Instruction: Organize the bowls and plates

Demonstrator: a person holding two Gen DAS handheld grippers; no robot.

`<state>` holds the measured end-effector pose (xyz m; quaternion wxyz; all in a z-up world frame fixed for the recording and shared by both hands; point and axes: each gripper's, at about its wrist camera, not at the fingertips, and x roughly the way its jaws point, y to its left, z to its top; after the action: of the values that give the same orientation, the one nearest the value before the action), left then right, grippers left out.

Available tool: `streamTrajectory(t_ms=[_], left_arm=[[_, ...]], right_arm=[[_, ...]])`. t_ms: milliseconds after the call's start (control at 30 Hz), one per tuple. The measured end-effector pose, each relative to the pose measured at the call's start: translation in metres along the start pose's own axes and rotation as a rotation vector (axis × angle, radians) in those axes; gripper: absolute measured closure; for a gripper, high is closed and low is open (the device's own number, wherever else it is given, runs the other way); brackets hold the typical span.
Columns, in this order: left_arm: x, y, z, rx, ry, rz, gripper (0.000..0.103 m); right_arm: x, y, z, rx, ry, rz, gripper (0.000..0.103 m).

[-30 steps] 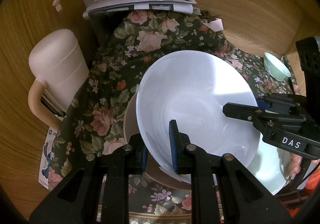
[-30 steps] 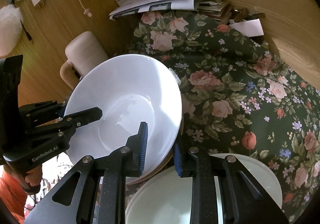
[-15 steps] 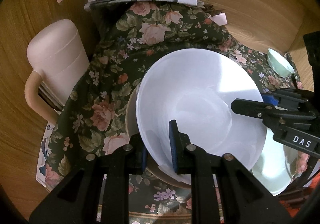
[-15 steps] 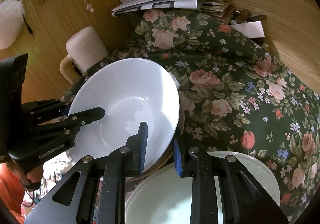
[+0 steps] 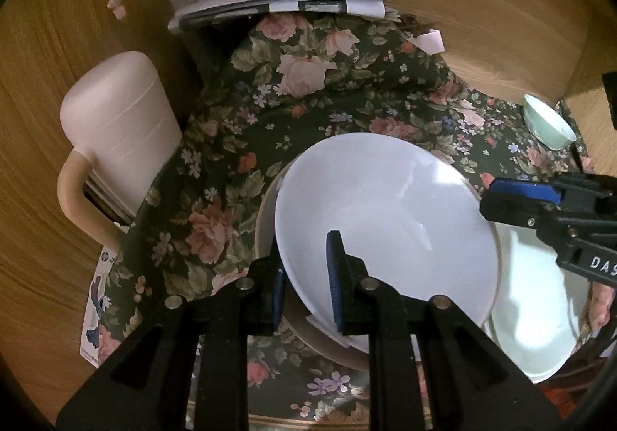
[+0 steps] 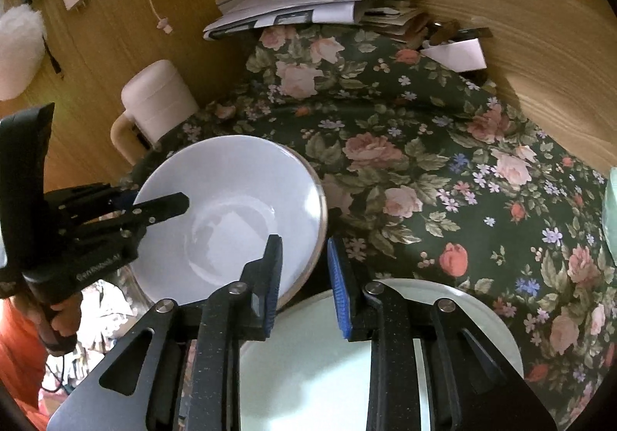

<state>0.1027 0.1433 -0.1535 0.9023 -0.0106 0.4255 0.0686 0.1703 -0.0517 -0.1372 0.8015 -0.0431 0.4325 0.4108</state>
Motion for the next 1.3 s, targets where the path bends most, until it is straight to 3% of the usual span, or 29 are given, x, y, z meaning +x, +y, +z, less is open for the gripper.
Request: streamTrajectory(t_ms=[100,200,267,333,433,833,1300], left_arm=[[0.002,0.000,0.003,0.002,0.007,0.003,0.084],[0.002,0.001,0.006,-0.004,0.016,0.002,0.081],[0.002,0.001,0.009,-0.012,0.014,-0.017,0.069],[-0.006,-0.001,0.013,-0.009,-0.034,-0.001,0.049],[-0.024,-0.011,0.020,0.034,-0.123,0.031,0.040],[-0.031,-0.065,0.060,0.105,-0.184,-0.066,0.027],[0.011,-0.153,0.107,0.191,-0.151,-0.182,0.027]], right_arm=[[-0.003,-0.005,-0.001,0.011,-0.010,-0.002,0.079],[-0.010,-0.009,0.000,0.016,-0.029,-0.020,0.070],[-0.018,-0.014,0.001,0.020,-0.057,-0.040,0.062],[-0.026,-0.019,0.002,0.021,-0.085,-0.066,0.050],[-0.037,-0.025,0.005,0.025,-0.123,-0.090,0.044],[-0.088,-0.084,0.006,0.119,-0.223,-0.233,0.042],[-0.123,-0.204,-0.023,0.340,-0.238,-0.466,0.041]])
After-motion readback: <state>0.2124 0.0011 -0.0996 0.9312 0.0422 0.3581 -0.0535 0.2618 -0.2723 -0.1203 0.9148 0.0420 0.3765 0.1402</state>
